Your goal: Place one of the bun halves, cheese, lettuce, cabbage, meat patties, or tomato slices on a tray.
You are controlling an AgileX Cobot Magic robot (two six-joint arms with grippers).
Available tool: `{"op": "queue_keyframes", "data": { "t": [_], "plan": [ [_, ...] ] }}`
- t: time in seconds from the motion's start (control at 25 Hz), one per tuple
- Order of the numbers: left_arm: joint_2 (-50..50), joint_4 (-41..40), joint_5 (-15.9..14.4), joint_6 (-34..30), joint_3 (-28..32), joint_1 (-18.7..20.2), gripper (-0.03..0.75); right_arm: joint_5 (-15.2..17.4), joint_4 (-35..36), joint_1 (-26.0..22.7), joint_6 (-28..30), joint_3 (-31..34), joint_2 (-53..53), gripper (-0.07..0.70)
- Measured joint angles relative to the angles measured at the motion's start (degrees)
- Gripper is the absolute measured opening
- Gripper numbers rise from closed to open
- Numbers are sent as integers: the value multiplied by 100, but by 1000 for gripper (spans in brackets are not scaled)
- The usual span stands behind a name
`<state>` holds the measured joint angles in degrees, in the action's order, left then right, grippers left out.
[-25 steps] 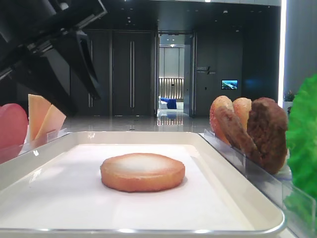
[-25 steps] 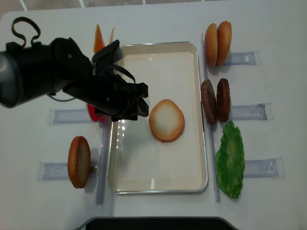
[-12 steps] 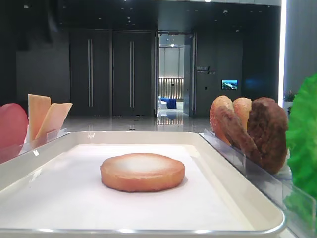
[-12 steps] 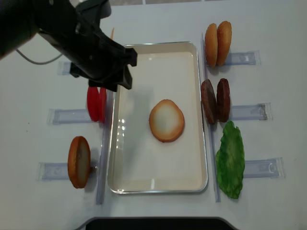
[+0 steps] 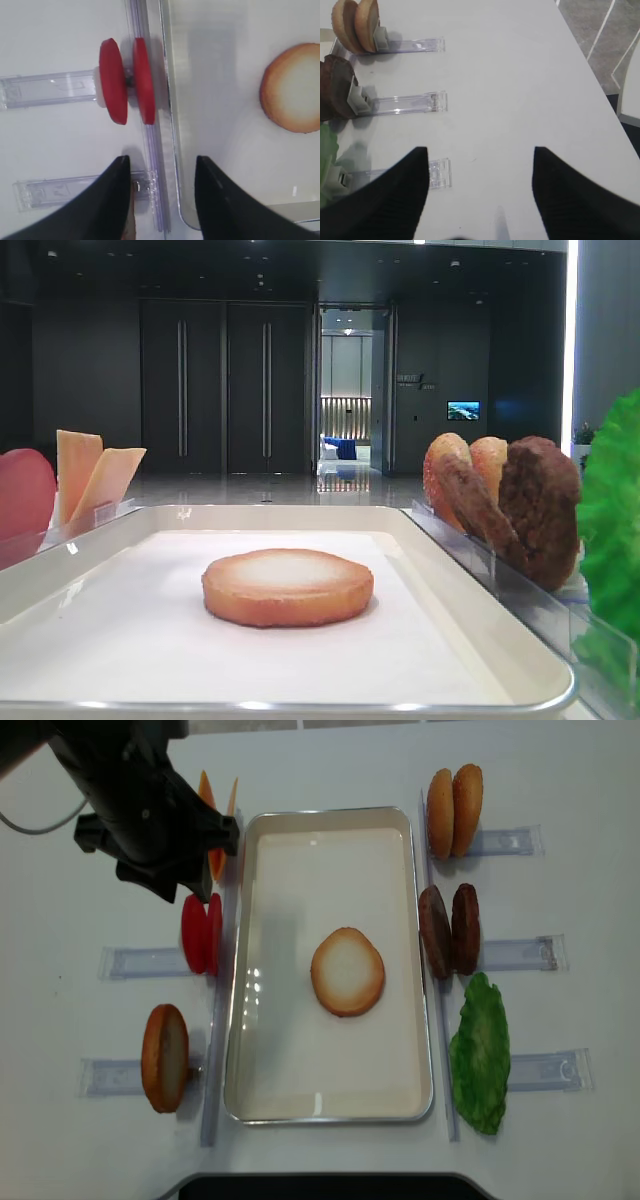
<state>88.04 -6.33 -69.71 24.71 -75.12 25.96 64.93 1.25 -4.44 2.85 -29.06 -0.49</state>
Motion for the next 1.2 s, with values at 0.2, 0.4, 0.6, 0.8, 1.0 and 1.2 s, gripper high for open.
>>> {"op": "queue_keyframes", "data": {
  "t": [0.2,0.4,0.6,0.8,1.0,1.2],
  "plan": [
    [-285,-122,0,-555,0,-1261,330,0,0,0,0,0,0,429],
    [-621,-239,-19,-1485,0,-2656,330,0,0,0,0,0,0,429],
    [-1084,-74,-44,-2041,55,-3447,330,0,0,0,0,0,0,429],
    [-2123,62,-56,-2056,1033,-3511,330,0,0,0,0,0,0,429],
    [-3528,123,-94,-1999,2462,-3511,330,0,0,0,0,0,0,429],
    [-5238,161,-109,-1999,3661,-3511,325,0,0,0,0,0,0,429]
  ]
}}
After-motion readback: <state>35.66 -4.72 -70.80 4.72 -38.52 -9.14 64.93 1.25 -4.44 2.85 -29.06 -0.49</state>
